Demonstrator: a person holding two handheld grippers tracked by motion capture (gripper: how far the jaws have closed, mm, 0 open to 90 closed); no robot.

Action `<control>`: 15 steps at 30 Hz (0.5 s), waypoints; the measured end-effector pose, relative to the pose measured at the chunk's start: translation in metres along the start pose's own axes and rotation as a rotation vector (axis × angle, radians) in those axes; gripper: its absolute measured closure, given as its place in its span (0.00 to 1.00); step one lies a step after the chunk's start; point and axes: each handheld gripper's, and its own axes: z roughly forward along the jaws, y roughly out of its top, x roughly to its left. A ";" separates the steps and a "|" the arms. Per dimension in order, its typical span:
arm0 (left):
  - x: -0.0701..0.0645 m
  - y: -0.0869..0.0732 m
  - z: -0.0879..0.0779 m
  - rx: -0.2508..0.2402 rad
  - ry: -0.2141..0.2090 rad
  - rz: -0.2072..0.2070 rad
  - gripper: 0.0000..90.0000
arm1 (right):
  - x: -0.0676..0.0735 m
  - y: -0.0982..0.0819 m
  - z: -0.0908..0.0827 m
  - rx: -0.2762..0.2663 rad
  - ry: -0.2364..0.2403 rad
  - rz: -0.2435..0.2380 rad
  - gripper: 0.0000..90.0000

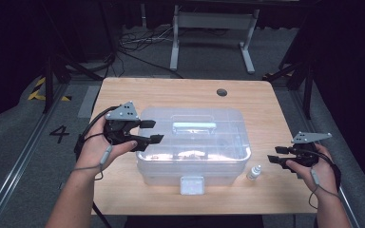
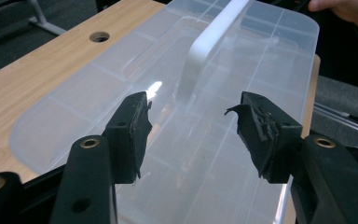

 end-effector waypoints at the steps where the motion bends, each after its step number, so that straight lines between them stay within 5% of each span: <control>1: 0.000 0.001 0.003 -0.008 -0.006 -0.002 0.48 | 0.000 -0.001 -0.001 0.000 -0.002 0.001 0.53; 8: 0.000 0.008 0.016 -0.007 -0.023 0.003 0.47 | 0.000 -0.003 -0.002 0.001 -0.007 0.010 0.52; 15: -0.002 0.012 0.031 0.004 0.006 -0.014 0.45 | 0.001 -0.003 -0.001 0.002 -0.004 0.005 0.52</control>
